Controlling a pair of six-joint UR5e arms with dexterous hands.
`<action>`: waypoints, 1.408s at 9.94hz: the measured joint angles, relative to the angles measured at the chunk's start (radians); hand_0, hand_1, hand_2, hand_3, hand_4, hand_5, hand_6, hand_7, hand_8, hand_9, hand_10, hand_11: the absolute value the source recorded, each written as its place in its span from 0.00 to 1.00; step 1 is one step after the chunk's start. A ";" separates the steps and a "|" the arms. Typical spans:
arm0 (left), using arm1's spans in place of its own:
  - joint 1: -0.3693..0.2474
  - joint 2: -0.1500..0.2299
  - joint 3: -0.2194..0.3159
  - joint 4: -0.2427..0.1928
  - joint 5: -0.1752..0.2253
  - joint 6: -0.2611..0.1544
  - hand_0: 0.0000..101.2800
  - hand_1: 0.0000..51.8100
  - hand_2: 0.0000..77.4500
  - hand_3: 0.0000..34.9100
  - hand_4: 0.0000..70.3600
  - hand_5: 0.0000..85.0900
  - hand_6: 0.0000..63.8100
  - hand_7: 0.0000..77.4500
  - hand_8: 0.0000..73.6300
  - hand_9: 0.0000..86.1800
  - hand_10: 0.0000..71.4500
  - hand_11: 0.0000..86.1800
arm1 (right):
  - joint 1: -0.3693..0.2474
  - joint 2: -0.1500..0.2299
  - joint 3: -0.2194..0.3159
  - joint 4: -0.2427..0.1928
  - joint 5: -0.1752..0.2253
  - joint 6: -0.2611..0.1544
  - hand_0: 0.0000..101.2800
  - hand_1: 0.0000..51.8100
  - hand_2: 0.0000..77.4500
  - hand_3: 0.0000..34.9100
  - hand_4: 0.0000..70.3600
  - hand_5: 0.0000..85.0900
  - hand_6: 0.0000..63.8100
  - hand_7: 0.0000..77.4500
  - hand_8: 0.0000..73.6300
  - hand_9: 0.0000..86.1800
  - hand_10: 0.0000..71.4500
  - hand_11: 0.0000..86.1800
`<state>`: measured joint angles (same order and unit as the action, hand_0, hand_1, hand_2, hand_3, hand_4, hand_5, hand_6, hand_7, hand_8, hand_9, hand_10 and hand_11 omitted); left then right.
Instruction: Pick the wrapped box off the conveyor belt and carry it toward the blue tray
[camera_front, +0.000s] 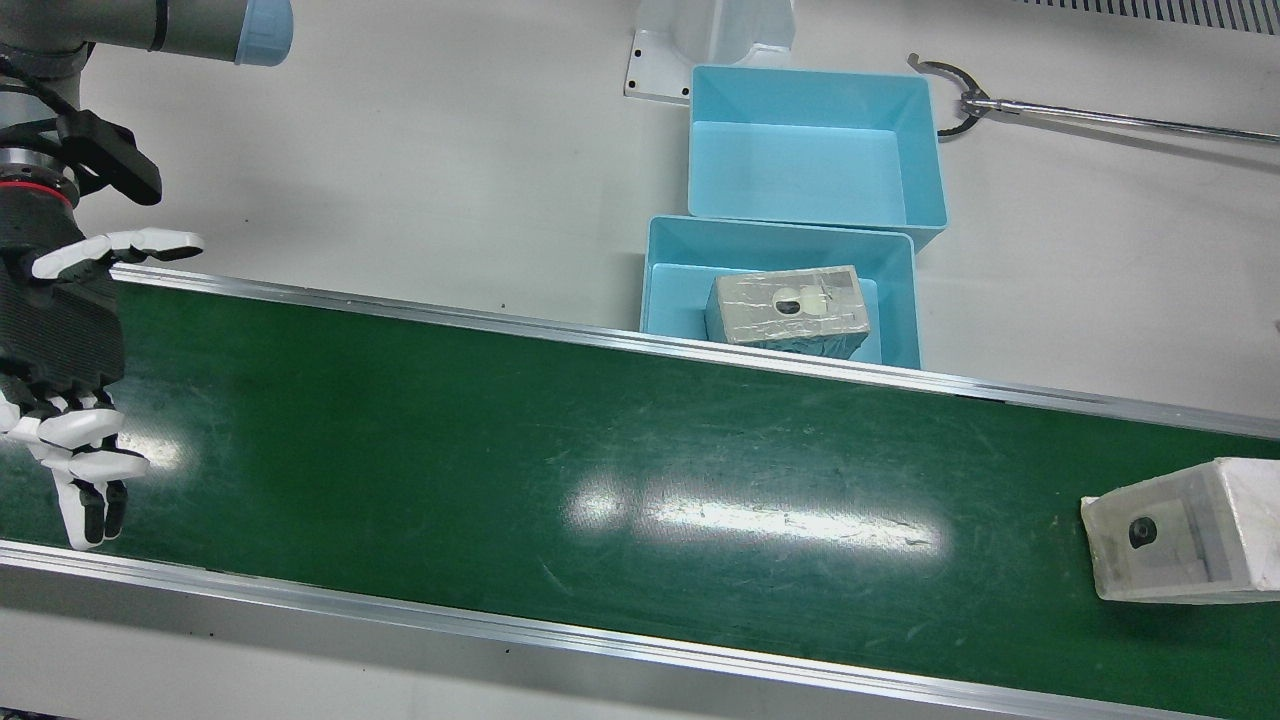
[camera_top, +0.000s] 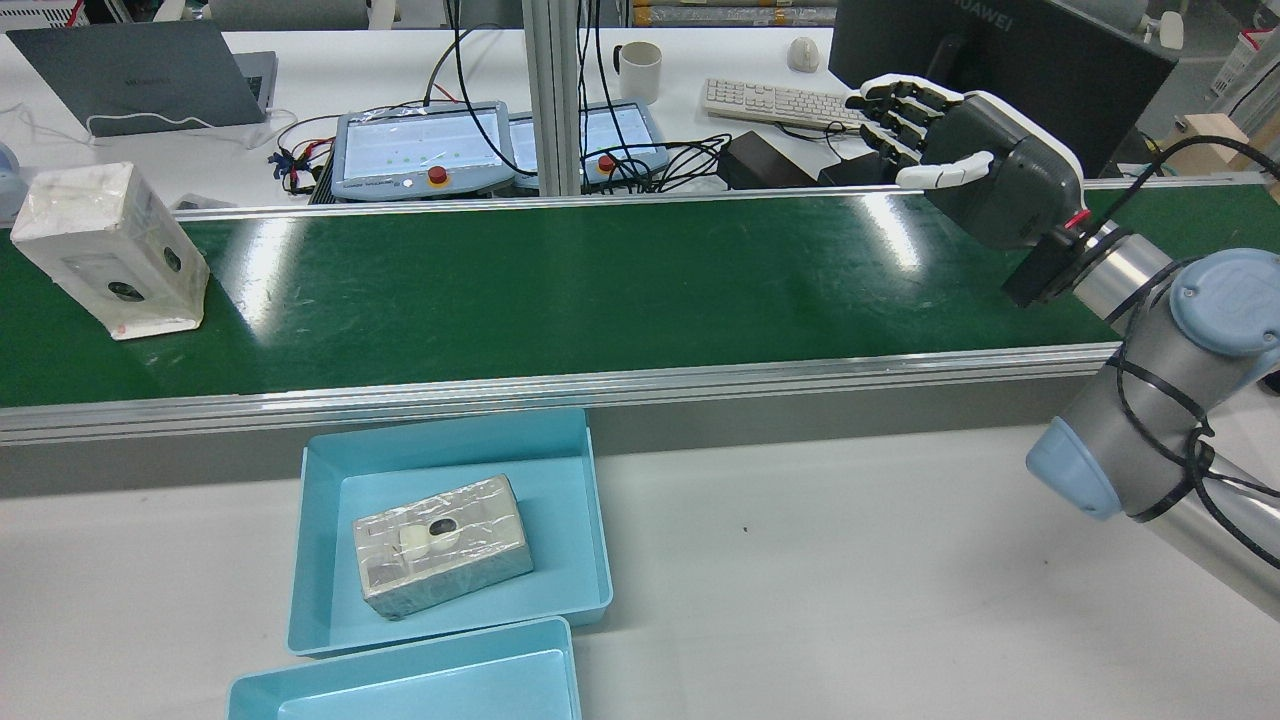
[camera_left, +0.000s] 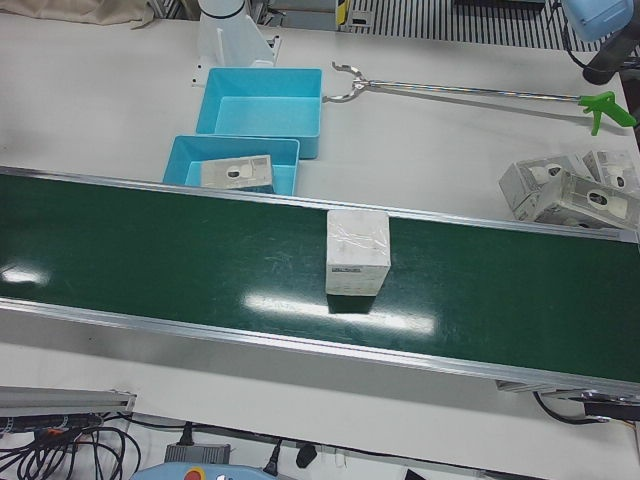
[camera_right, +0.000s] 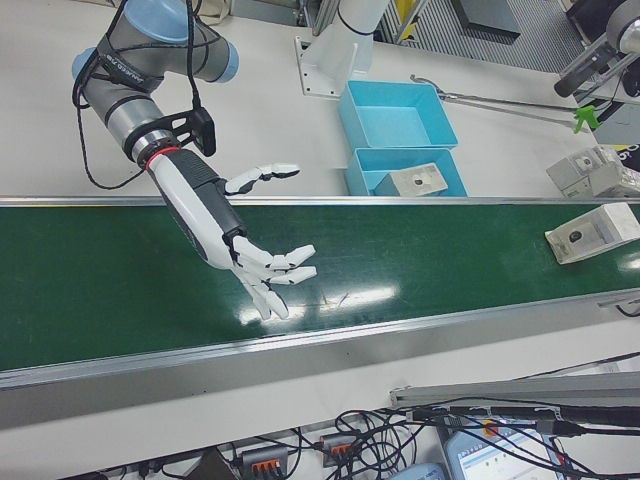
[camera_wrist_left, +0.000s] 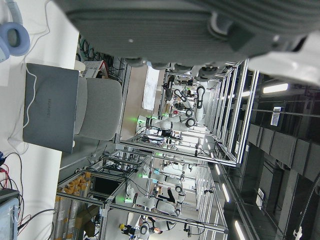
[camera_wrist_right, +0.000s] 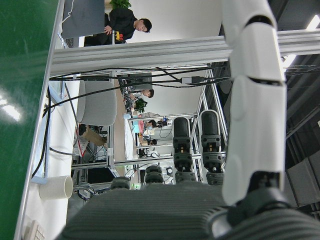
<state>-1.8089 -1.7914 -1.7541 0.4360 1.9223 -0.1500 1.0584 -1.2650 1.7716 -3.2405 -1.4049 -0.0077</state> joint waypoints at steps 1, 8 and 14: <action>0.000 0.000 0.000 0.000 0.000 0.000 0.00 0.00 0.01 0.00 0.00 0.01 0.00 0.01 0.00 0.00 0.01 0.00 | 0.000 0.000 0.000 0.000 0.000 0.000 0.48 0.26 0.21 0.26 0.26 0.38 0.11 0.34 0.02 0.08 0.00 0.02; 0.000 0.000 0.000 0.000 0.000 0.000 0.00 0.00 0.01 0.00 0.00 0.01 0.00 0.00 0.00 0.00 0.00 0.00 | -0.002 -0.005 0.001 -0.001 0.000 -0.001 0.48 0.29 0.23 0.25 0.26 0.38 0.12 0.34 0.02 0.08 0.00 0.02; 0.000 0.000 0.000 0.000 0.000 0.000 0.00 0.00 0.01 0.00 0.00 0.01 0.00 0.00 0.00 0.00 0.01 0.00 | -0.004 -0.006 0.000 -0.001 0.001 -0.003 0.48 0.29 0.23 0.24 0.26 0.38 0.11 0.35 0.01 0.09 0.00 0.02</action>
<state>-1.8090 -1.7914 -1.7542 0.4360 1.9223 -0.1500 1.0539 -1.2710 1.7718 -3.2413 -1.4036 -0.0110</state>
